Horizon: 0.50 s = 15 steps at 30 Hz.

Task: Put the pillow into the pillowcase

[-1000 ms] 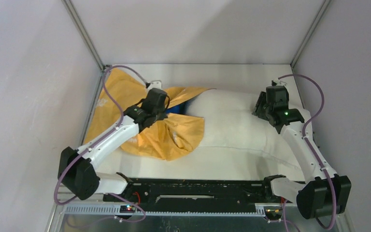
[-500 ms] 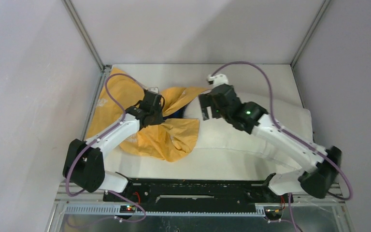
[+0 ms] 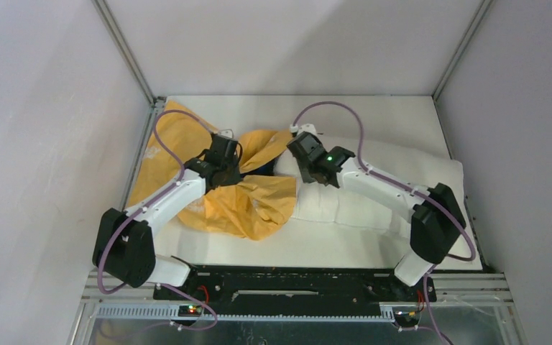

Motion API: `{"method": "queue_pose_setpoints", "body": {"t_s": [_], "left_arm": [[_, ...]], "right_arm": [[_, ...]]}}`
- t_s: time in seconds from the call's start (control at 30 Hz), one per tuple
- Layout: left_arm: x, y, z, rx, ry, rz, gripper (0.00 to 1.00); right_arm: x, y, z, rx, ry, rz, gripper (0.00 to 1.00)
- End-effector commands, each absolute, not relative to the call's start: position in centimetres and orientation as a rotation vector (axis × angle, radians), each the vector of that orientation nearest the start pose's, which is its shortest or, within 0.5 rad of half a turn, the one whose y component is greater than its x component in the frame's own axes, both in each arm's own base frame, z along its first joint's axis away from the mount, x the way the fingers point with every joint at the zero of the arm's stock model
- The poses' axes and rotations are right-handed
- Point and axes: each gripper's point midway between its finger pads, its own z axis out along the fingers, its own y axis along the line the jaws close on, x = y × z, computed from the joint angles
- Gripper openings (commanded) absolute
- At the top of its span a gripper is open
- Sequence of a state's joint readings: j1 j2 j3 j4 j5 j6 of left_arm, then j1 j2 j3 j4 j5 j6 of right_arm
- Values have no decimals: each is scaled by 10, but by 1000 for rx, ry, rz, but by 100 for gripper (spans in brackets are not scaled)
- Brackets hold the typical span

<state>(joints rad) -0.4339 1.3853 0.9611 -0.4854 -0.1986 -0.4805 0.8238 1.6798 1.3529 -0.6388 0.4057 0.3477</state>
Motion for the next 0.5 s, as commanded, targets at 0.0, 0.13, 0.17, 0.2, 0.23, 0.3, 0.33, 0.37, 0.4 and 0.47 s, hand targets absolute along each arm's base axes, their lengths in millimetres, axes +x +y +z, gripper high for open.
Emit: {"method": "queue_pose_setpoints", "body": {"t_s": [0.0, 0.13, 0.17, 0.2, 0.23, 0.3, 0.33, 0.37, 0.4, 0.47], "left_arm": [[320, -121, 116, -150, 2441, -130, 0], [319, -112, 115, -170, 2449, -117, 0], [319, -113, 115, -164, 2448, -128, 0], [319, -115, 117, -154, 2446, -140, 0], [320, -119, 119, -141, 2445, -165, 0], [321, -133, 128, -86, 2428, -228, 0], [321, -143, 135, -51, 2410, -265, 0], [321, -156, 143, -4, 2392, -315, 0], [320, -172, 153, 45, 2370, -366, 0], [316, -207, 168, 143, 2340, -450, 0]], "right_arm": [[318, 217, 149, -244, 2426, 48, 7], [320, 192, 195, -133, 2359, 185, 0], [319, 190, 204, -116, 2343, 230, 0], [316, 189, 215, -111, 2325, 289, 0], [314, 189, 227, -103, 2298, 340, 0], [309, 186, 255, -83, 2230, 436, 0], [305, 183, 269, -68, 2192, 485, 0], [302, 179, 284, -47, 2153, 531, 0], [298, 174, 298, -27, 2114, 573, 0], [292, 159, 325, 28, 2039, 616, 0]]}}
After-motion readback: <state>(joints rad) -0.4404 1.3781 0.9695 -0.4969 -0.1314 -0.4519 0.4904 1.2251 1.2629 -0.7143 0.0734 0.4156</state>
